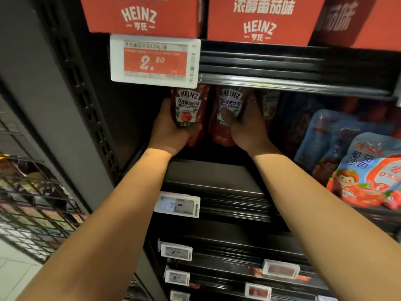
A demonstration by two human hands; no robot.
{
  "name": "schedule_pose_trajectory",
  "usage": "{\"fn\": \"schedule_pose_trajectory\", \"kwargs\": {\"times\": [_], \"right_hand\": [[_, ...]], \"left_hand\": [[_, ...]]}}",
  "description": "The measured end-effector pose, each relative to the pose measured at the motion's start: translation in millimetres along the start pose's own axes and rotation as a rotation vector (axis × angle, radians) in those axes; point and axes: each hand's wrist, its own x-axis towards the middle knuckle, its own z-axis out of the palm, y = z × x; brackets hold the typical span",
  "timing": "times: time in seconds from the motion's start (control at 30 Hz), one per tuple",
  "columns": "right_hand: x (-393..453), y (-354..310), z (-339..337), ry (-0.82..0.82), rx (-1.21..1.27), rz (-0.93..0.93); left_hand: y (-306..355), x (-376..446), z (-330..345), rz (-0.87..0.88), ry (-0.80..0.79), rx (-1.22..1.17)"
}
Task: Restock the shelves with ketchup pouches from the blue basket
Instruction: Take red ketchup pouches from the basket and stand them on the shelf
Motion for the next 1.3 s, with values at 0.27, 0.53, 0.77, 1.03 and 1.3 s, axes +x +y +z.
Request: {"fn": "schedule_pose_trajectory", "kwargs": {"times": [0.27,0.53,0.77,1.03,1.3], "right_hand": [[-20,13,2,-0.108,-0.128,0.105],[-19,18,1,-0.090,-0.173,0.162],[-19,17,2,-0.083,-0.169,0.153],[-16,16,6,-0.125,-0.183,0.079],[-11,20,7,-0.143,-0.222,0.052]], "left_hand": [[16,-17,-1,0.093,0.071,0.349],[25,-21,-2,0.045,0.101,0.551],[19,-19,-1,-0.030,0.070,0.664],[22,-22,3,-0.035,0.073,0.770],[22,-22,2,-0.113,0.060,0.774]]}}
